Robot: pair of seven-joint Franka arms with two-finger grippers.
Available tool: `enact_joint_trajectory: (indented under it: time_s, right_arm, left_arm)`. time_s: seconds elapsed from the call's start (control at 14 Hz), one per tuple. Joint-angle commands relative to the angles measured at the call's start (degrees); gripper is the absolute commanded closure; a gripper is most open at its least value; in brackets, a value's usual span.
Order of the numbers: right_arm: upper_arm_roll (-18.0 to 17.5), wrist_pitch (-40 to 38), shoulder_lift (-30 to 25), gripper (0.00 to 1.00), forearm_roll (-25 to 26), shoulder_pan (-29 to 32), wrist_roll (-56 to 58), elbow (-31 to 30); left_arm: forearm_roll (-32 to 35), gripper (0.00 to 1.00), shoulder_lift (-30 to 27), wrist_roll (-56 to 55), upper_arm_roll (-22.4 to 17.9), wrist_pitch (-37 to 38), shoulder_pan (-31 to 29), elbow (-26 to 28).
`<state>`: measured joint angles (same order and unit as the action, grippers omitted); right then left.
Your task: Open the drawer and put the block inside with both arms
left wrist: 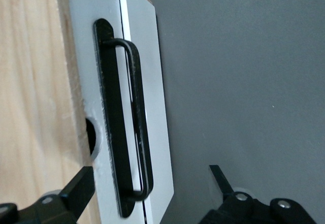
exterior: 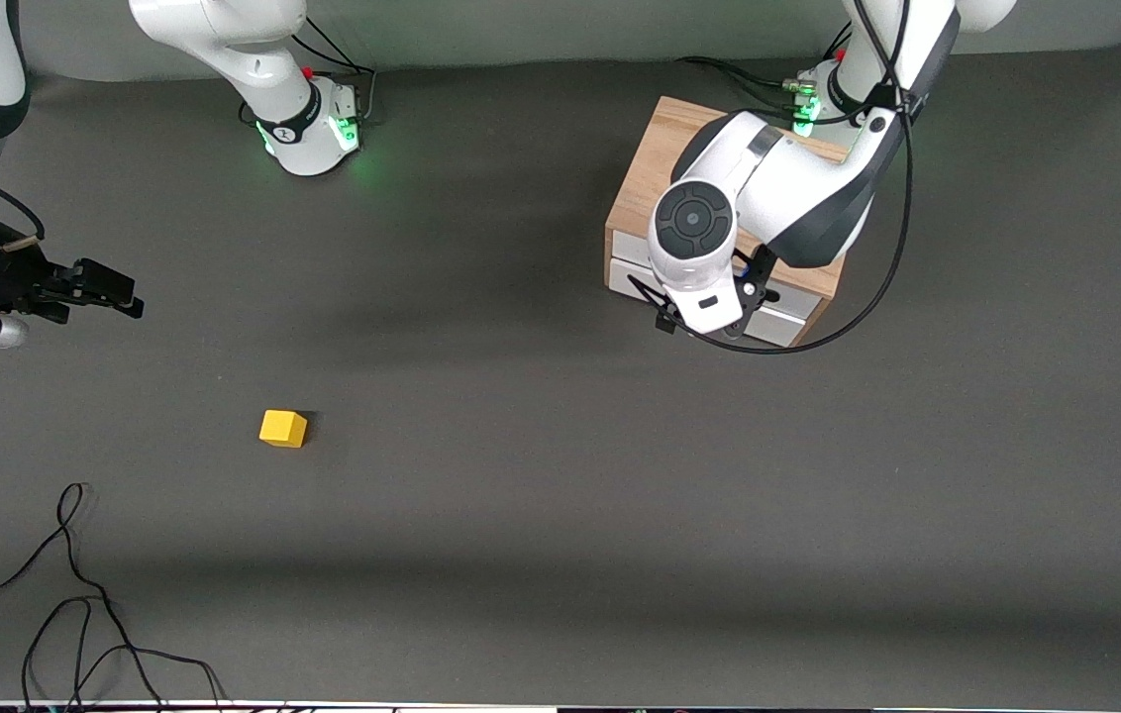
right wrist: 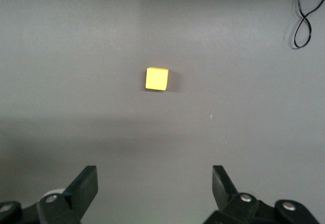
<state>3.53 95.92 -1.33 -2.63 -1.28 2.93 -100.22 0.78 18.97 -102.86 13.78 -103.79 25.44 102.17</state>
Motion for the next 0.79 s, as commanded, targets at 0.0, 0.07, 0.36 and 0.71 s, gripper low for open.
enact_joint_trajectory:
  time_s: [0.0,0.07,0.36,0.71]
  right_arm:
    - [-0.4,-1.7,-0.7,0.00,0.8,0.8,0.1,0.1]
    - [-0.3,-1.6,-0.8,0.00,0.8,0.8,0.1,0.1]
    - [-0.4,-1.0,-0.7,0.00,0.8,0.7,-0.1,0.4]
    - [-0.5,-0.7,-0.4,0.00,0.8,0.4,-0.3,0.8]
  left_arm:
    - [1.9,0.00,1.1,0.6,-0.5,-2.2,0.7,0.6]
    - [1.9,0.00,1.5,0.7,-0.5,-2.4,0.6,0.6]
    - [1.9,0.00,3.2,0.7,-0.5,-2.5,0.3,0.6]
    - [2.1,0.00,4.5,0.7,-0.6,-3.2,-0.2,0.9]
